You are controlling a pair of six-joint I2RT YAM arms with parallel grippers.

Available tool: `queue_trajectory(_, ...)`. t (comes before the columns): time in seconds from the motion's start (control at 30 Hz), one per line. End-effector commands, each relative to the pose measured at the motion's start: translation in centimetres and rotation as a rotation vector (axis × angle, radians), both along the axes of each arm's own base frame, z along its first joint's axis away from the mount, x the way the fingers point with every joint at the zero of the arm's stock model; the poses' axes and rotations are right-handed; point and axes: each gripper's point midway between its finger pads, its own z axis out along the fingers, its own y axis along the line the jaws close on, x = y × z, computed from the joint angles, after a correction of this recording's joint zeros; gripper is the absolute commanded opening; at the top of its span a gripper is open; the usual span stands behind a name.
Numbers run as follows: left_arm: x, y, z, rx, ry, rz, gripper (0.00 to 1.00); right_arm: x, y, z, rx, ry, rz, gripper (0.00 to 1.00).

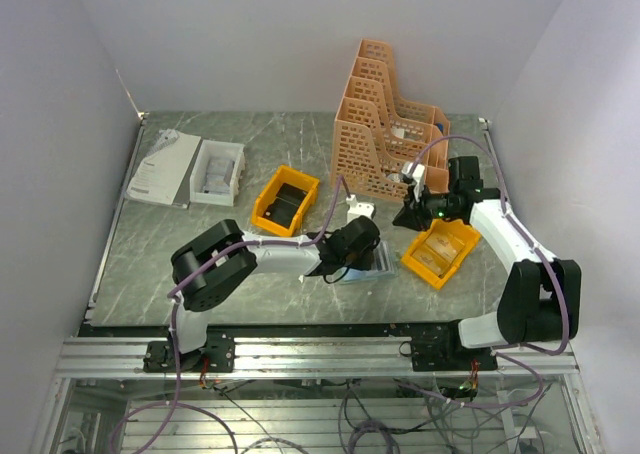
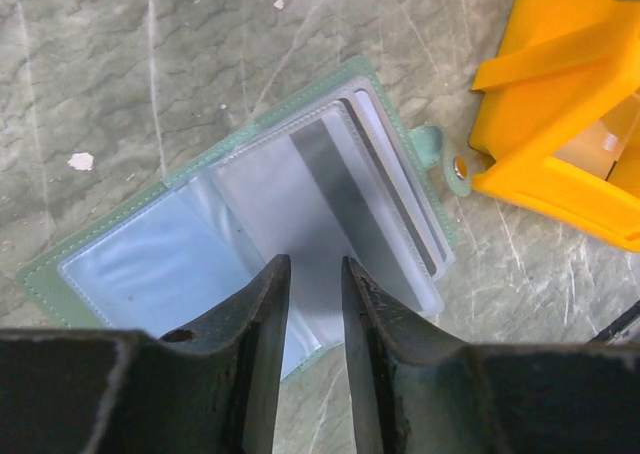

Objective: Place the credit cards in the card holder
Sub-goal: Turn over the card slot in the card holder.

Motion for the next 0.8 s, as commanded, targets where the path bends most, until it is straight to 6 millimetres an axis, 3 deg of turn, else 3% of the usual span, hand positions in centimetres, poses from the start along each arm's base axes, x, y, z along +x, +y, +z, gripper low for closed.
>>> queue_trajectory(0.0, 0.1, -2.3, 2.0, -0.076, -0.044, -0.054, 0.41, 0.0, -2.0, 1.3, -0.031, -0.058, 0.038, 0.12)
queue_trajectory(0.17, -0.2, -2.9, 1.7, -0.102, -0.062, -0.100, 0.47, -0.6, -5.4, 1.6, -0.051, -0.054, 0.049, 0.08)
queue_trajectory(0.33, -0.3, -4.0, 0.8, -0.102, -0.044, -0.137, 0.39, -0.7, -8.6, 0.7, -0.050, -0.009, -0.020, 0.07)
queue_trajectory(0.43, -0.3, -4.3, 0.2, -0.109, -0.029, -0.146, 0.30, -0.9, -9.0, 0.5, -0.031, 0.008, -0.027, 0.06)
queue_trajectory(0.57, -0.2, -4.8, -0.2, -0.119, -0.021, -0.165, 0.27, -1.1, -8.6, 0.4, -0.003, 0.012, -0.024, 0.06)
queue_trajectory(0.77, 0.1, -4.8, 2.7, -0.171, -0.081, -0.165, 0.32, -1.7, -7.5, 0.3, 0.060, 0.029, -0.010, 0.05)
